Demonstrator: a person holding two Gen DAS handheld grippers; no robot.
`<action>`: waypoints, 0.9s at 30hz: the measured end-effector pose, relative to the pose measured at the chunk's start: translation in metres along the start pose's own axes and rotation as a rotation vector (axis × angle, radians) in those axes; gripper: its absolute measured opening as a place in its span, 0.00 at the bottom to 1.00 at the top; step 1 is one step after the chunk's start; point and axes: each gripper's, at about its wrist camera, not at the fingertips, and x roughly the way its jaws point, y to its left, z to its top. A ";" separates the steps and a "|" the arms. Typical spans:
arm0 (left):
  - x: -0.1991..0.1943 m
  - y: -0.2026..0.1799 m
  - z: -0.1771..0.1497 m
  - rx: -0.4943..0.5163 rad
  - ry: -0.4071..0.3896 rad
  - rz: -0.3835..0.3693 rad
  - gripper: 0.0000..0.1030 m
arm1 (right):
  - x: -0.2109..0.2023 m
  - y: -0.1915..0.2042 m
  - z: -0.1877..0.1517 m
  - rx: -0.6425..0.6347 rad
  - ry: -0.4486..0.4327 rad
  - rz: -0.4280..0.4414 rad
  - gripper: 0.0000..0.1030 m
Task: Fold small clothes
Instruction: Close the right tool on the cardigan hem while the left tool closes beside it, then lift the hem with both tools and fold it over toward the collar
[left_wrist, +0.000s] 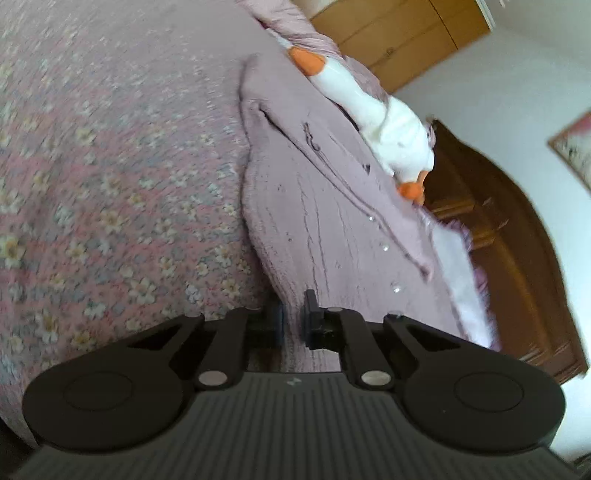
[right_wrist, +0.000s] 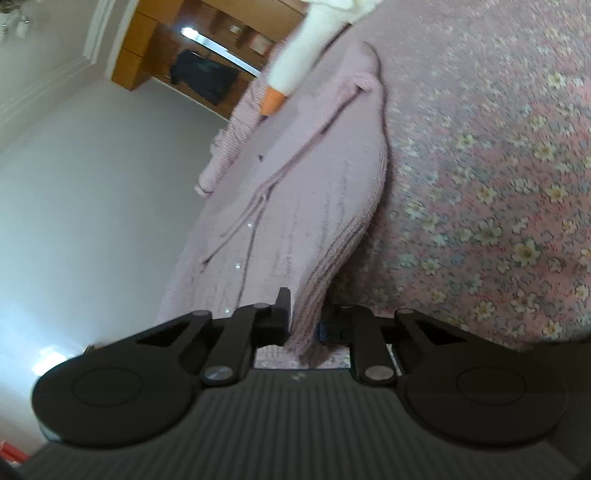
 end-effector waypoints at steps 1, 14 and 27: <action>-0.001 0.001 0.000 -0.004 0.001 0.005 0.10 | -0.001 0.000 0.000 0.001 -0.005 -0.006 0.13; -0.009 -0.008 -0.009 0.032 0.035 0.015 0.14 | -0.011 -0.010 -0.001 0.022 -0.033 -0.015 0.13; -0.020 -0.022 0.012 -0.025 0.030 -0.033 0.09 | -0.026 0.040 0.018 -0.013 -0.076 -0.149 0.11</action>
